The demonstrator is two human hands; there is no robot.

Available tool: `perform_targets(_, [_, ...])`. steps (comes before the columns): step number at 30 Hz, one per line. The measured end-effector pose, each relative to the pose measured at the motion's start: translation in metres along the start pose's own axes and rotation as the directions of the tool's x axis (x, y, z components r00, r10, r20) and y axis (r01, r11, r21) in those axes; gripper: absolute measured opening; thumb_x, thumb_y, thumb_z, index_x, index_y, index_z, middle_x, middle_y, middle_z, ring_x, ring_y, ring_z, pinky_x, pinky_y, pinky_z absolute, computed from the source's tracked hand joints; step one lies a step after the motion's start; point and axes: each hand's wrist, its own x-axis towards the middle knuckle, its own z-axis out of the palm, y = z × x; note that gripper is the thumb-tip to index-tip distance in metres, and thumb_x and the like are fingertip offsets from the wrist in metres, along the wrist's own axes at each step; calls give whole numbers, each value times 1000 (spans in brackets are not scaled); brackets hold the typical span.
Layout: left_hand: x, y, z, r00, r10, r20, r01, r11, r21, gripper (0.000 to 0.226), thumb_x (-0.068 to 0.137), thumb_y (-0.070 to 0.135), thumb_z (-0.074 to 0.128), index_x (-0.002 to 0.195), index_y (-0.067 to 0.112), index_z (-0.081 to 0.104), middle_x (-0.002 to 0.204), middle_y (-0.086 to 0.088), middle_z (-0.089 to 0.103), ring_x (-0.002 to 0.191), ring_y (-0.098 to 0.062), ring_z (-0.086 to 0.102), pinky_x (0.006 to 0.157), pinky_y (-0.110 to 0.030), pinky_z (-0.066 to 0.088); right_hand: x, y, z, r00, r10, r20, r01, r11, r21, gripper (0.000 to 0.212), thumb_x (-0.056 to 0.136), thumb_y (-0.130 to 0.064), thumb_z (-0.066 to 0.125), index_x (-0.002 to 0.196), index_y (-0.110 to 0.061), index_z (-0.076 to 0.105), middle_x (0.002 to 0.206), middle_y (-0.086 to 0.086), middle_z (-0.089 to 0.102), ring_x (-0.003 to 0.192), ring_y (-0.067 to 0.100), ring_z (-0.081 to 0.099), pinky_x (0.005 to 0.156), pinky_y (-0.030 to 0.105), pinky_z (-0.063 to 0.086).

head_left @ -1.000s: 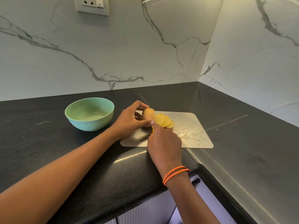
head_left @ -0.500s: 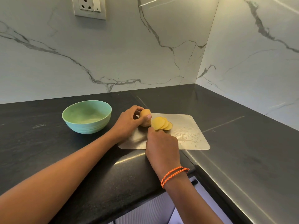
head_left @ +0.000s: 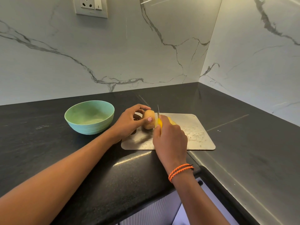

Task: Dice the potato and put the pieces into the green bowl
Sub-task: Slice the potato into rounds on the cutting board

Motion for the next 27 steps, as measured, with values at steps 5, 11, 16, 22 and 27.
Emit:
perform_targets(5, [1, 0, 0, 1000, 17, 6, -16, 999, -30, 39, 91, 35, 83, 127, 34, 68, 124, 5, 68, 101, -24, 71, 88, -50, 59, -3, -4, 1, 997, -45, -58, 46, 999, 26, 41, 104, -30, 53, 144, -23, 52, 90, 0, 72, 80, 19, 67, 60, 25, 38])
perform_targets(11, [3, -3, 0, 1000, 17, 13, -16, 1000, -19, 40, 91, 37, 83, 129, 34, 68, 124, 6, 68, 103, -21, 71, 93, -38, 58, -6, -4, 1, 997, -58, -42, 59, 998, 11, 42, 104, -32, 50, 145, -24, 51, 89, 0, 71, 79, 20, 68, 60, 28, 42])
perform_targets(16, [4, -2, 0, 1000, 18, 11, -18, 1000, -11, 41, 91, 38, 82, 128, 32, 68, 122, 8, 69, 100, -19, 71, 89, -39, 58, -5, -4, 1, 998, -55, -35, 56, 998, 14, 41, 105, -32, 50, 145, -24, 51, 91, 0, 72, 80, 18, 67, 62, 27, 44])
perform_targets(22, [4, -3, -1, 1000, 17, 14, -17, 1000, -8, 41, 91, 37, 82, 129, 30, 67, 122, 10, 68, 100, -19, 71, 90, -38, 58, -7, -5, 0, 997, -62, -37, 63, 998, 3, 40, 104, -31, 51, 143, -24, 53, 87, 0, 71, 77, 20, 67, 60, 27, 38])
perform_targets(27, [6, -4, 0, 1000, 10, 24, -10, 1000, 15, 41, 92, 39, 81, 129, 31, 66, 126, 10, 66, 103, -17, 70, 87, -34, 59, -10, -3, -2, 998, -66, 3, 66, 998, 21, 38, 104, -31, 51, 142, -24, 54, 90, 0, 71, 79, 19, 67, 62, 26, 40])
